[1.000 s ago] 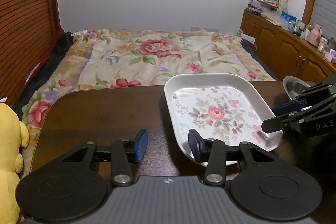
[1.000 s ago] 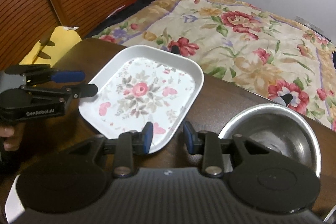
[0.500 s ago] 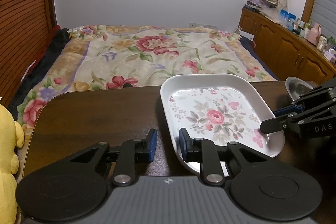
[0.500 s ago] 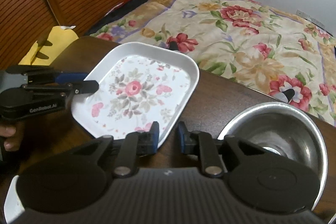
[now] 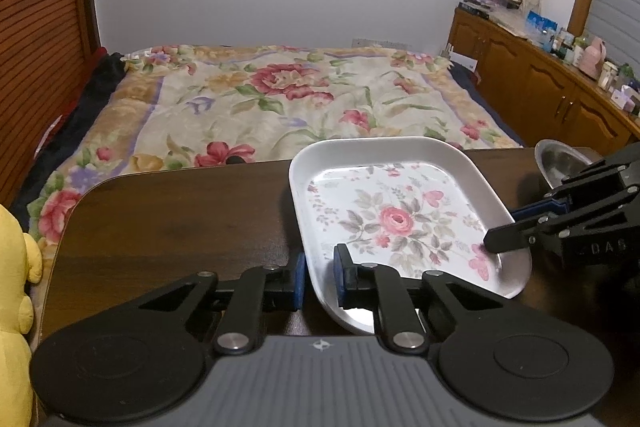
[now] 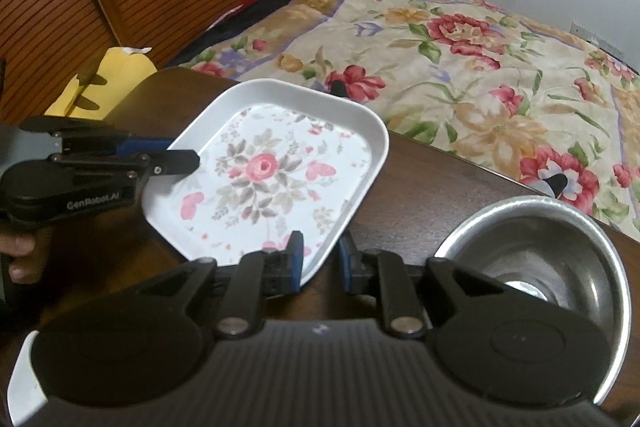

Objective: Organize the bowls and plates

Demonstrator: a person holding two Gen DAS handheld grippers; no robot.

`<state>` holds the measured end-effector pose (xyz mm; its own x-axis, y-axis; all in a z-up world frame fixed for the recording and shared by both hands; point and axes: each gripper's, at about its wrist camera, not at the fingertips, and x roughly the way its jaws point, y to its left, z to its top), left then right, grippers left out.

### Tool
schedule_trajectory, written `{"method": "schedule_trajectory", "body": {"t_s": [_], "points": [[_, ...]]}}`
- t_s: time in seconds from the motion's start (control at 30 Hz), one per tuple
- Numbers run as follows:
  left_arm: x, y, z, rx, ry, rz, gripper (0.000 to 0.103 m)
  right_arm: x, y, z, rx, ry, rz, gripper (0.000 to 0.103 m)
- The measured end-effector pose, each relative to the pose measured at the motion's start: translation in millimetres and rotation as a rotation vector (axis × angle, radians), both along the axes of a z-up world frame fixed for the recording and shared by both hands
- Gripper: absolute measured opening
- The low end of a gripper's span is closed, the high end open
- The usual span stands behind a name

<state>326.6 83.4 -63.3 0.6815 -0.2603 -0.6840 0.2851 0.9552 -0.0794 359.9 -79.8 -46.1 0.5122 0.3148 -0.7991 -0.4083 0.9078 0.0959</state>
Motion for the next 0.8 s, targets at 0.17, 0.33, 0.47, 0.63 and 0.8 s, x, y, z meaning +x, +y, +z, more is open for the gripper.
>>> {"method": "schedule_trajectory", "body": {"t_s": [0.17, 0.33, 0.47, 0.63, 0.8], "points": [[-7, 0, 3, 0.005, 0.007, -0.003, 0.016, 0, -2, 0, 0.010, 0.004, -0.007, 0.015], [-20, 3, 18, 0.002, -0.027, 0.001, 0.016, -2, -6, 0, 0.056, 0.022, -0.010, 0.014], [-32, 4, 33, 0.008, -0.067, 0.003, 0.016, -9, -7, 6, 0.089, 0.020, -0.006, 0.014], [-47, 5, 49, 0.011, -0.101, 0.012, 0.016, -21, -7, 21, 0.102, -0.017, 0.002, 0.014], [-65, 4, 63, 0.013, -0.134, 0.013, 0.016, -33, -8, 37, 0.118, -0.056, 0.001, 0.014]]}}
